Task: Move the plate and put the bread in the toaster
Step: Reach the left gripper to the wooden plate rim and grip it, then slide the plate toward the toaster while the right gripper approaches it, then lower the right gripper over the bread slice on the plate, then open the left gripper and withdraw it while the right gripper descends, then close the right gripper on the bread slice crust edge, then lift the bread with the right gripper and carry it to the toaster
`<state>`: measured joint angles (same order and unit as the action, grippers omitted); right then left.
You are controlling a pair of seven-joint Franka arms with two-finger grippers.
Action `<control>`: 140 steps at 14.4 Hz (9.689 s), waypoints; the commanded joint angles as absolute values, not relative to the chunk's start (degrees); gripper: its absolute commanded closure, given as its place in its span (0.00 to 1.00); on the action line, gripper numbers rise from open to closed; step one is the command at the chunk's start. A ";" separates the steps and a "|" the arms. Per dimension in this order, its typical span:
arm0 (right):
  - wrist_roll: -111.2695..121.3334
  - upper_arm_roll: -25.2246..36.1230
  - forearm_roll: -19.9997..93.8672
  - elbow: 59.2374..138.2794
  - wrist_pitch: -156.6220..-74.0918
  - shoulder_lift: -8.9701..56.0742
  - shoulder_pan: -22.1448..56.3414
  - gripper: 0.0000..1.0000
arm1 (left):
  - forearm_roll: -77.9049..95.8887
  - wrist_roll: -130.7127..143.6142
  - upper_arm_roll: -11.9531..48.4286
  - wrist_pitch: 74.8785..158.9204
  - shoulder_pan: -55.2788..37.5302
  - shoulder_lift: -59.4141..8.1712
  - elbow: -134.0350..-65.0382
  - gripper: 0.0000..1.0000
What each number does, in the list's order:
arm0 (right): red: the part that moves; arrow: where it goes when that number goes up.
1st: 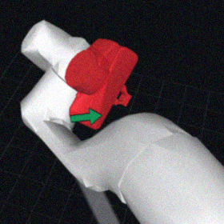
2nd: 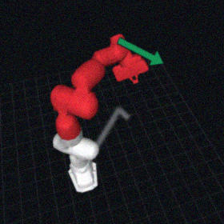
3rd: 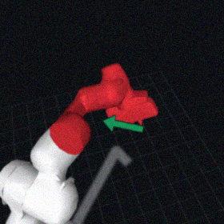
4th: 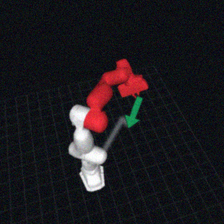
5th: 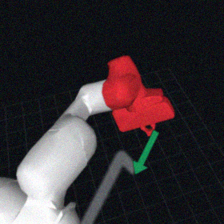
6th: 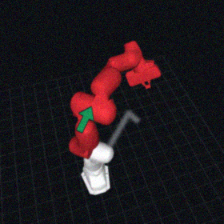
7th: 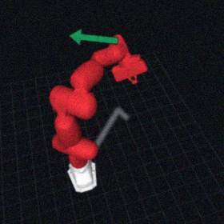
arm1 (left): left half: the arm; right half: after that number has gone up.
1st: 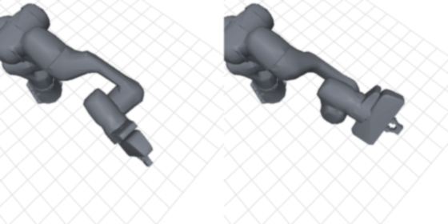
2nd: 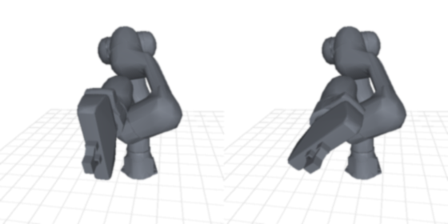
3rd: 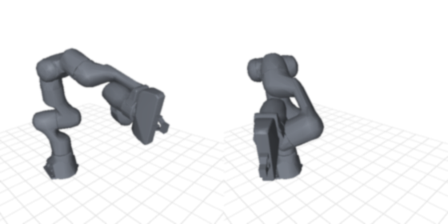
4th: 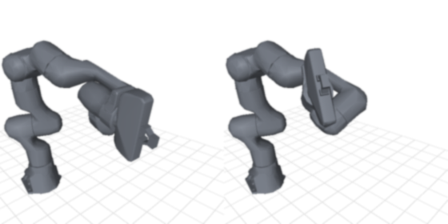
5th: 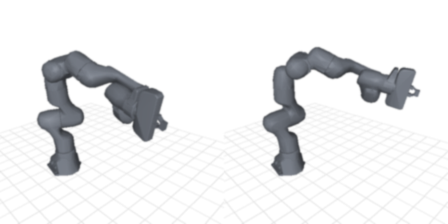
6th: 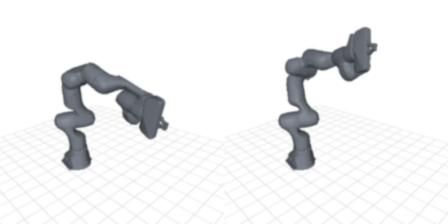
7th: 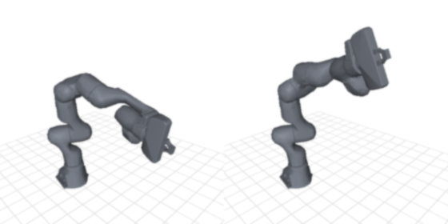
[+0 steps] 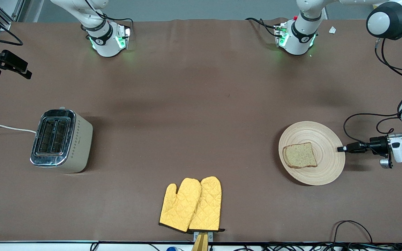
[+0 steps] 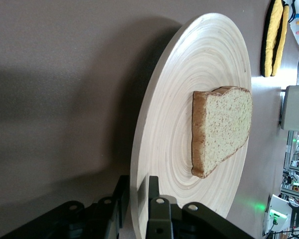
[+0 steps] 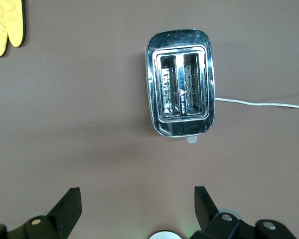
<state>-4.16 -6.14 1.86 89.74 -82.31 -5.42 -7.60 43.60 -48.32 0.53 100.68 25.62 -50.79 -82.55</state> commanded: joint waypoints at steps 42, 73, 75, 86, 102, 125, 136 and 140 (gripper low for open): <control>-23.55 -6.42 15.47 101.87 -108.80 14.58 6.85 0.00 | 54.92 -40.26 38.50 128.06 11.87 -52.63 -95.62 1.00; -38.23 -6.15 5.80 96.15 -128.06 34.80 27.42 0.36 | 26.48 0.07 34.28 112.70 20.91 -33.15 -85.44 0.00; -38.32 -6.15 5.80 96.15 -128.14 35.50 27.51 0.37 | 21.56 3.50 34.19 110.23 21.97 -29.38 -84.73 0.00; -38.32 -5.98 5.80 96.33 -128.67 36.65 27.95 0.53 | -3.16 9.84 33.84 90.63 22.06 -9.34 -84.28 0.00; -38.93 -5.98 5.98 96.06 -128.93 37.00 28.56 0.60 | -1.67 8.17 4.48 80.68 -1.93 4.04 -87.63 0.00; -38.94 -5.89 5.28 96.33 -130.61 37.71 28.39 0.99 | -3.08 8.00 2.99 81.56 -2.64 2.90 -86.13 0.00; -35.26 -6.06 -13.07 76.31 -90.40 32.61 26.98 1.00 | -2.81 8.00 3.08 81.39 -2.72 2.99 -86.13 0.00; -26.75 -6.06 -28.60 73.74 -79.30 30.86 27.42 1.00 | -2.81 7.91 2.99 81.21 -2.55 3.08 -86.13 0.00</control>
<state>-30.58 -5.64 -20.87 73.99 -82.62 31.62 27.31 -2.85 8.31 3.08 81.15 -2.68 2.69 -86.22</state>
